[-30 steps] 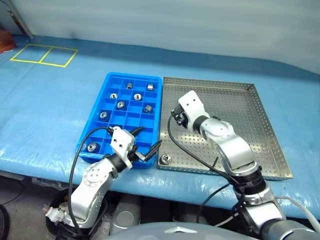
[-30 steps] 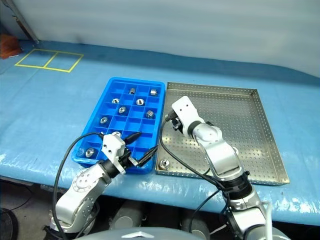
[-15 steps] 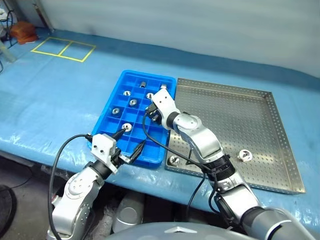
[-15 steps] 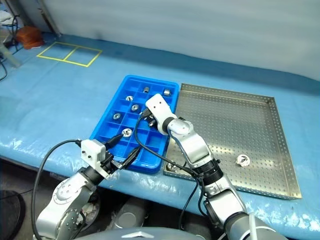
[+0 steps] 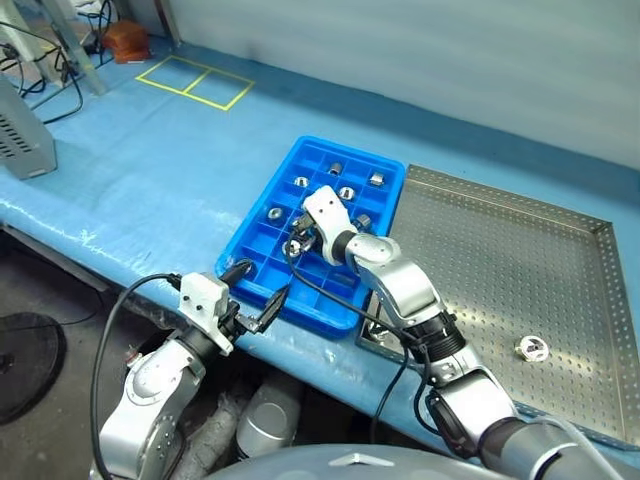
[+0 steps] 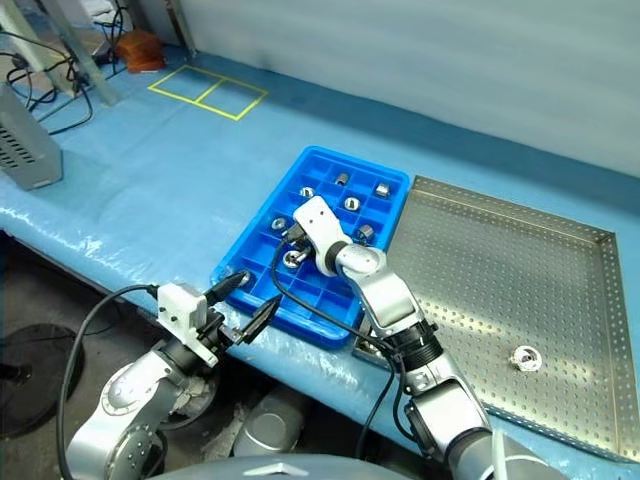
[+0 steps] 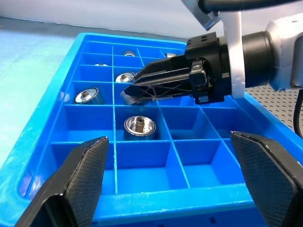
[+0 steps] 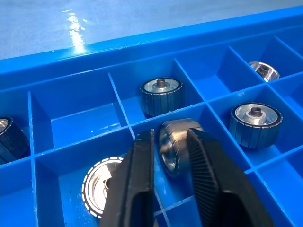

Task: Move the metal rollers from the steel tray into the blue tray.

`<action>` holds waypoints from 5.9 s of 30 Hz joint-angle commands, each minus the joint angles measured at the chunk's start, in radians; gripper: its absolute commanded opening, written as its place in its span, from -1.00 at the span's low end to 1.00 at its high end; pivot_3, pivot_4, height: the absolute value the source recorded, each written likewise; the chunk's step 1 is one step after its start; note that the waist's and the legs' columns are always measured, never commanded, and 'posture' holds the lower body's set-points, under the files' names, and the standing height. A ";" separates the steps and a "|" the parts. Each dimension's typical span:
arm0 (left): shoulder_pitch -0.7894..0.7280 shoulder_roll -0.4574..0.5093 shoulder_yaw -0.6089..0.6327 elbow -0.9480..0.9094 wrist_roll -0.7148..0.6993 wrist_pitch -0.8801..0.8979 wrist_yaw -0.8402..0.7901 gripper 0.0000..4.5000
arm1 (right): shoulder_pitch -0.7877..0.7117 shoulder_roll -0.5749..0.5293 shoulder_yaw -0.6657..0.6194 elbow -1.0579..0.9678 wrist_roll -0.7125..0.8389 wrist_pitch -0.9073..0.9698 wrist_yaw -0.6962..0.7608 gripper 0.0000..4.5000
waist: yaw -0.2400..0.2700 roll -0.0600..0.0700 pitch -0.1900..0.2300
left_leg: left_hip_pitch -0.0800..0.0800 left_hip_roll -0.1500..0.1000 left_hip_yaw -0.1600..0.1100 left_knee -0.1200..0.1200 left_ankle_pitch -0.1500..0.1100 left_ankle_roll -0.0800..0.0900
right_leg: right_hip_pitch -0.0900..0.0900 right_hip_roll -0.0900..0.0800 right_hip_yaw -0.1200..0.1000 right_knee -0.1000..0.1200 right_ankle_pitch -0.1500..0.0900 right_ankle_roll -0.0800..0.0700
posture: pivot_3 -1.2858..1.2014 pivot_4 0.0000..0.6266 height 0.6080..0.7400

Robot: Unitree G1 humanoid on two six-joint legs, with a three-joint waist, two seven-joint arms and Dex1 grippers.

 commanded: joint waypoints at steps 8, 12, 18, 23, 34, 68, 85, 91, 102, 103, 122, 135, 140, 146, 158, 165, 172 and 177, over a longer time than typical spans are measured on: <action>-0.064 0.006 -0.030 -0.010 -0.025 0.016 -0.028 1.00 | 0.022 -0.045 -0.060 -0.198 0.001 0.083 -0.022 -0.99 | 0.006 0.000 0.000 | -0.002 0.002 0.000 0.001 -0.001 -0.002 | 0.002 0.002 0.000 0.000 0.000 0.000 | 0.42 -0.52 1.00; -0.073 0.006 -0.030 -0.012 -0.034 0.032 -0.026 1.00 | 0.029 -0.058 -0.085 -0.262 0.015 0.133 -0.027 -0.99 | 0.005 0.000 0.000 | -0.004 0.004 -0.001 0.002 -0.001 -0.003 | 0.000 0.004 -0.001 0.001 0.001 0.001 | 0.41 -0.52 1.00; -0.090 0.027 -0.040 -0.019 -0.032 0.075 -0.035 1.00 | 0.032 -0.092 -0.109 -0.317 0.012 0.196 -0.042 -0.99 | -0.001 0.000 0.000 | -0.004 0.004 -0.002 0.003 -0.001 -0.003 | 0.001 0.005 -0.002 0.001 0.000 -0.001 | 0.40 -0.52 1.00; -0.120 0.083 -0.060 -0.029 -0.033 0.122 -0.078 1.00 | 0.125 -0.191 -0.147 -0.501 0.032 0.289 -0.020 -0.99 | -0.002 0.000 -0.001 | -0.005 0.004 -0.003 0.004 -0.001 -0.003 | 0.001 0.004 -0.004 0.000 -0.001 -0.001 | 0.38 -0.52 1.00; -0.361 0.167 -0.066 0.013 -0.111 0.184 -0.228 1.00 | 0.350 -0.224 -0.351 -0.869 0.052 0.587 -0.107 -0.99 | -0.090 0.003 -0.002 | -0.006 0.004 -0.005 0.007 -0.001 -0.004 | 0.002 0.004 -0.006 0.001 -0.001 -0.002 | 0.19 -0.52 1.00; -0.991 -0.367 -0.370 0.950 0.224 0.001 -0.245 1.00 | 0.798 -0.139 -0.469 -1.070 0.166 0.436 -0.404 -0.99 | -0.505 0.005 -0.003 | 0.012 0.000 -0.004 0.008 0.001 0.004 | 0.018 0.006 0.012 0.002 0.003 0.004 | -0.11 -0.52 1.00; -1.070 -0.536 -0.360 1.302 0.344 -0.219 -0.108 1.00 | 1.046 -0.363 -0.368 -1.070 0.546 0.083 -0.840 -0.99 | -0.608 0.004 -0.003 | 0.012 -0.005 0.000 0.008 0.003 0.009 | 0.018 0.000 0.016 0.002 0.005 0.008 | -0.23 -0.52 1.00; -1.086 -0.580 -0.356 1.406 0.350 -0.282 -0.094 1.00 | 1.057 -0.475 -0.301 -1.070 0.658 -0.003 -1.004 -0.99 | -0.650 0.004 -0.003 | 0.012 -0.005 0.000 0.007 0.003 0.010 | 0.018 -0.001 0.017 0.001 0.005 0.009 | -0.27 -0.52 1.00; -1.118 -0.618 -0.363 1.523 0.373 -0.356 -0.083 0.64 | 1.033 -0.612 -0.203 -1.070 0.763 -0.105 -1.192 -1.00 | -0.726 0.002 -0.003 | 0.012 -0.006 0.000 0.007 0.003 0.011 | 0.019 -0.001 0.018 0.001 0.005 0.011 | -0.30 -0.52 1.00; -1.119 -0.619 -0.362 1.528 0.375 -0.359 -0.076 0.47 | 1.029 -0.621 -0.196 -1.070 0.769 -0.111 -1.203 -1.00 | -0.732 0.002 -0.003 | 0.012 -0.006 0.000 0.007 0.003 0.011 | 0.019 -0.001 0.018 0.001 0.005 0.011 | -0.30 -0.52 1.00; -1.033 -0.517 -0.296 1.160 0.255 -0.220 -0.110 -0.21 | 0.827 -0.679 -0.180 -1.068 0.904 0.006 -1.196 -1.00 | -0.740 -0.002 -0.001 | 0.012 -0.005 0.003 0.005 0.004 0.014 | 0.018 -0.003 0.024 0.000 0.007 0.016 | -0.16 -0.52 1.00; -0.807 -0.208 -0.130 0.416 0.151 0.171 -0.077 -0.21 | 0.367 -0.510 -0.034 -0.857 0.789 0.254 -0.847 -1.00 | -0.575 -0.003 0.000 | 0.020 -0.005 0.006 0.002 0.004 0.014 | 0.019 0.000 0.033 0.002 0.008 0.016 | 0.06 -0.52 1.00; -0.717 -0.105 -0.057 0.240 0.150 0.284 -0.031 -0.21 | 0.282 -0.453 0.018 -0.795 0.707 0.282 -0.715 -1.00 | -0.481 -0.003 0.000 | 0.018 -0.005 0.007 0.001 0.004 0.016 | 0.017 -0.001 0.033 0.000 0.009 0.018 | 0.15 -0.52 1.00; -0.631 -0.043 -0.002 0.158 0.171 0.354 0.046 -0.21 | 0.244 -0.388 0.052 -0.752 0.619 0.296 -0.594 -1.00 | -0.421 -0.003 0.000 | 0.013 -0.006 0.008 0.006 0.001 0.020 | 0.017 -0.003 0.032 -0.004 0.010 0.019 | 0.20 -0.52 1.00; -0.573 -0.023 0.001 0.213 0.207 0.369 0.126 -0.21 | 0.264 -0.317 0.038 -0.753 0.491 0.330 -0.479 -1.00 | -0.401 -0.003 0.000 | 0.012 -0.006 0.007 0.007 0.001 0.020 | 0.017 -0.003 0.029 -0.003 0.010 0.018 | 0.21 -0.52 1.00; -0.545 0.025 -0.010 0.200 0.168 0.389 0.048 -0.21 | 0.301 -0.284 0.018 -0.786 0.439 0.365 -0.462 -1.00 | -0.401 -0.003 0.000 | 0.011 -0.006 0.006 0.008 0.001 0.020 | 0.016 -0.004 0.029 -0.003 0.010 0.018 | 0.18 -0.52 1.00; -0.514 0.117 -0.019 0.172 0.140 0.435 -0.041 -0.21 | 0.317 -0.258 0.000 -0.801 0.398 0.388 -0.440 -1.00 | -0.415 -0.003 0.000 | 0.011 -0.005 0.006 0.007 0.001 0.020 | 0.015 -0.004 0.028 -0.003 0.009 0.018 | 0.16 -0.52 1.00; -0.502 0.139 -0.037 0.145 0.110 0.450 -0.083 -0.21 | 0.325 -0.239 -0.004 -0.807 0.375 0.394 -0.430 -1.00 | -0.415 -0.003 0.000 | 0.011 -0.006 0.006 0.007 0.001 0.020 | 0.016 -0.005 0.028 -0.003 0.009 0.018 | 0.16 -0.52 1.00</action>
